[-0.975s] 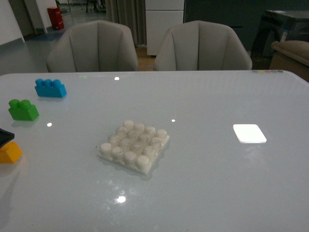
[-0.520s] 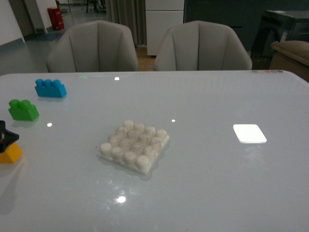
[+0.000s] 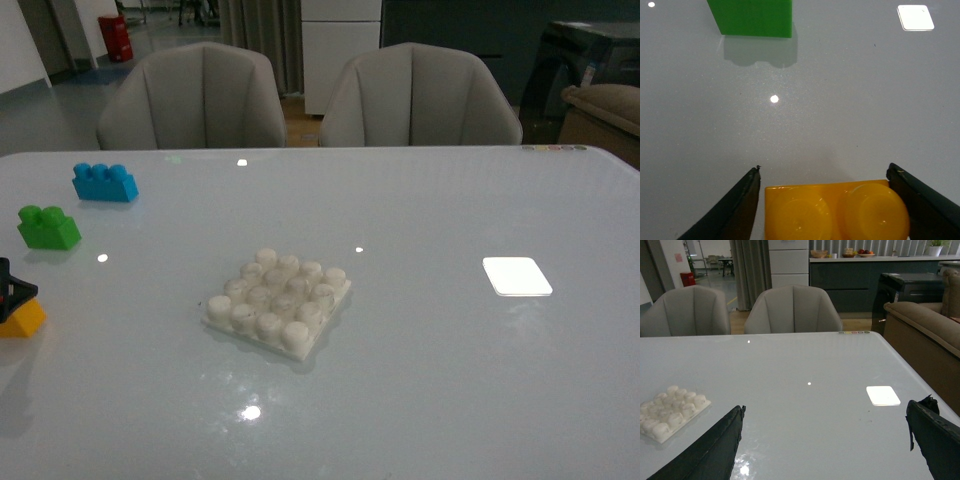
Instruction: Insert yellow block into base center
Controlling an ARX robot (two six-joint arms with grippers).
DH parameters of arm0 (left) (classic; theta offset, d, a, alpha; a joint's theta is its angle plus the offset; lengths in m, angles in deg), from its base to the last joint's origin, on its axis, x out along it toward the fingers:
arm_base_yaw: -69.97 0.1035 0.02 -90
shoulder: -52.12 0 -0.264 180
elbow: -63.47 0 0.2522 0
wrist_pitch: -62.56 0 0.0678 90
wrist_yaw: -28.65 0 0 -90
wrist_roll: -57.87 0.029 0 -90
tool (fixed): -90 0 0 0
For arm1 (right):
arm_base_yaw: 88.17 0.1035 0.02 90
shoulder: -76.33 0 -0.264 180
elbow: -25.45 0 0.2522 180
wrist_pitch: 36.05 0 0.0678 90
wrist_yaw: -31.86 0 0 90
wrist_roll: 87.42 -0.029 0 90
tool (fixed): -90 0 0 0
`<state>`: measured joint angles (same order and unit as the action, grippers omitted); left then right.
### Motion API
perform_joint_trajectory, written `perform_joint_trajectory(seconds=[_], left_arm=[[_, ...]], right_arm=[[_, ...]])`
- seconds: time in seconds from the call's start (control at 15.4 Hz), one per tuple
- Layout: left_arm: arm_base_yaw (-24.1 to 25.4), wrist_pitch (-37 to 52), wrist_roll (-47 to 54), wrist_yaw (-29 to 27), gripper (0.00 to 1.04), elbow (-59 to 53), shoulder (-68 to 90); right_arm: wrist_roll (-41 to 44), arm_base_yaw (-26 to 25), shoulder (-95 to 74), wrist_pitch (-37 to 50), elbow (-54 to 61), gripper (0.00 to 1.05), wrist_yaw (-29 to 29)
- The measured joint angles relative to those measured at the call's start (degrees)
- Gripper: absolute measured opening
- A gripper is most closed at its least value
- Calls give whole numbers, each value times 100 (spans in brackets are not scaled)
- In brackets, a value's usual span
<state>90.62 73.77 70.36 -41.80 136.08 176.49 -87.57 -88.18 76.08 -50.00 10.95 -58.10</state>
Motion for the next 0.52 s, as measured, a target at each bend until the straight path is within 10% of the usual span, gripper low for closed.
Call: perform_joint_trajectory(seconds=[0.13, 0.52], left_arm=[[11, 28, 0, 4, 64, 11, 0], [-170, 192, -7, 101, 59, -238, -459]], right_arm=[[0, 0, 0, 0, 0, 98, 0], [0, 0, 0, 0, 0, 98, 0]])
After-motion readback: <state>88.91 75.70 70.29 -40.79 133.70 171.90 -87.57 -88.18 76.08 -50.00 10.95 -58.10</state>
